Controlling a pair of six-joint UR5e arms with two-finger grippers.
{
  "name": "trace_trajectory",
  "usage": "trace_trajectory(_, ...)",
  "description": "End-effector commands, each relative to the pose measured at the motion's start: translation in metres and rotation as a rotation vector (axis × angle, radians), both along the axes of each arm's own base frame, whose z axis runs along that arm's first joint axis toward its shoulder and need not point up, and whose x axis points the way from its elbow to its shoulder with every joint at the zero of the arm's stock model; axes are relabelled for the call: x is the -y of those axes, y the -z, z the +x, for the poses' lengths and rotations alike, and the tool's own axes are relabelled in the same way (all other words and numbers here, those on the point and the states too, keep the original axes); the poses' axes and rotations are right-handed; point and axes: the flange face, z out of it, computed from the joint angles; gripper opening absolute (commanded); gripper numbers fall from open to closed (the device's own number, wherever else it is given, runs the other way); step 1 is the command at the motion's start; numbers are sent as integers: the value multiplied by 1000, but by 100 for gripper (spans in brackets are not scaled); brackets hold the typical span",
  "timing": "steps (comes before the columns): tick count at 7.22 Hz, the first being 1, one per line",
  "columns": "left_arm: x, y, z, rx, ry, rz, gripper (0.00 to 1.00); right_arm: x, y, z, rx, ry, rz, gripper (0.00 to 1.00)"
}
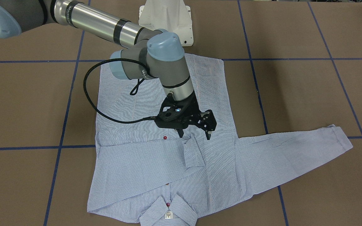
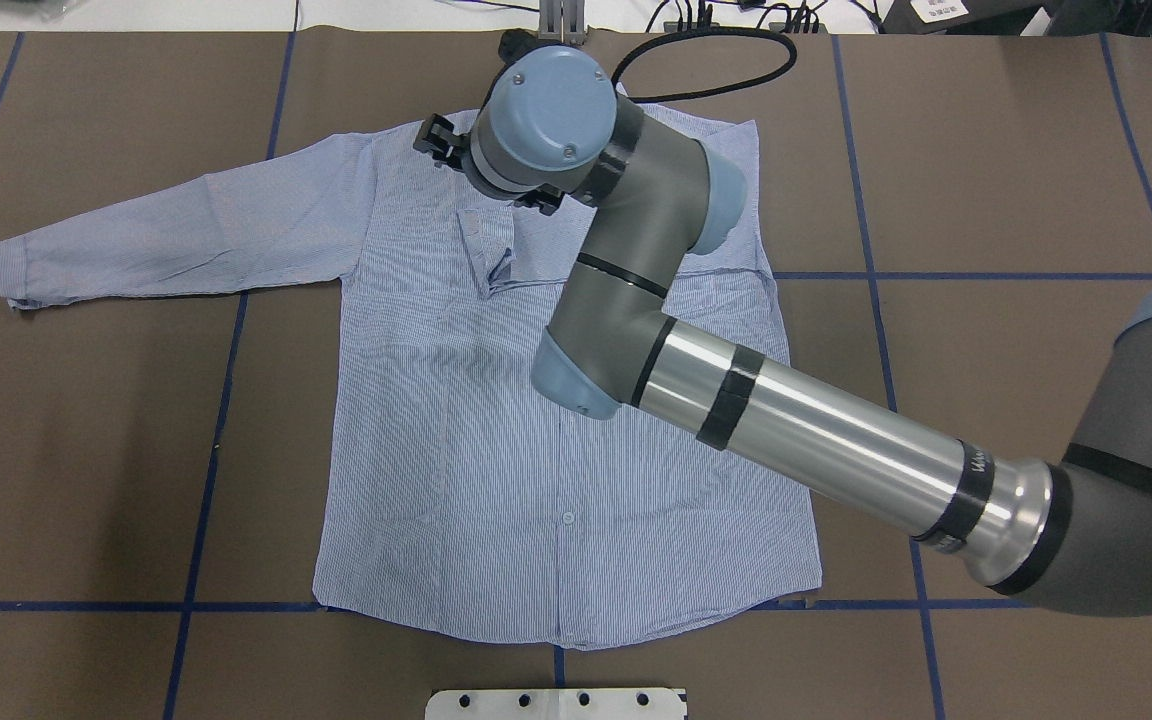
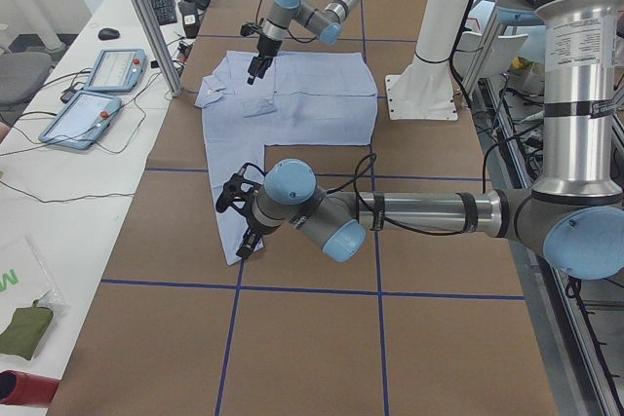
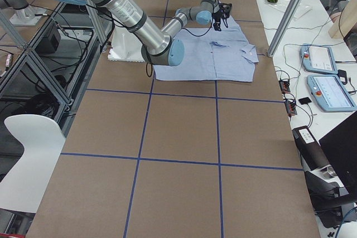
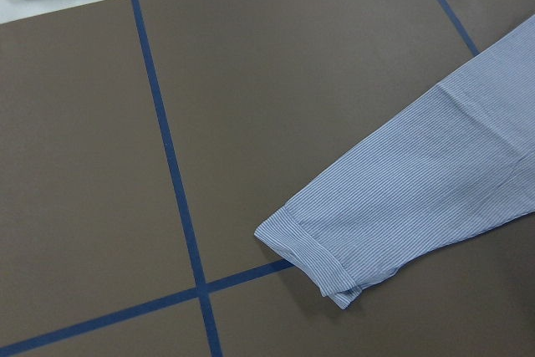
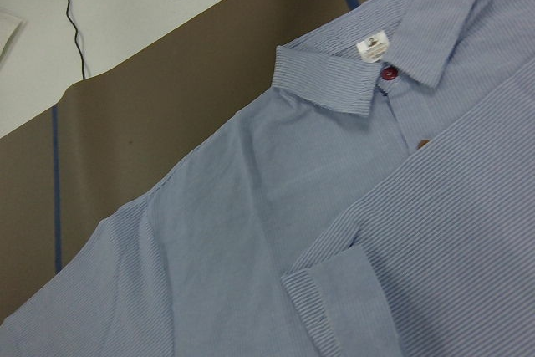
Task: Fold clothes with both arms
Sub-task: 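Release the sleeve near the collar and lift the right gripper away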
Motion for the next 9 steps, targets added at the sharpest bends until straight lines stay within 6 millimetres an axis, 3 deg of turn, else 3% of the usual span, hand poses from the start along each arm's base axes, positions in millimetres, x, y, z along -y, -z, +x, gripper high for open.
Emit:
trace_trajectory(1,20,-16,35,-55,30,-164,100,-1,-70,59,-6,2,-30,99)
trace_trajectory(2,37,-36,67,-61,12,-234,100,-3,-89,86,-6,-18,-30,99)
trace_trajectory(3,49,-51,80,-81,25,-257,99,-8,-88,117,16,-38,-8,99)
trace_trajectory(4,61,-57,105,-118,41,-291,94,-10,-92,127,21,-36,-10,99)
trace_trajectory(5,67,-73,120,-130,37,-303,87,-8,-96,128,18,-35,-16,99)
trace_trajectory(7,73,-76,139,-134,9,-290,66,-7,-101,131,5,-32,-8,99)
trace_trajectory(9,67,-80,157,-132,-18,-314,62,-5,-105,130,-1,-35,-10,99)
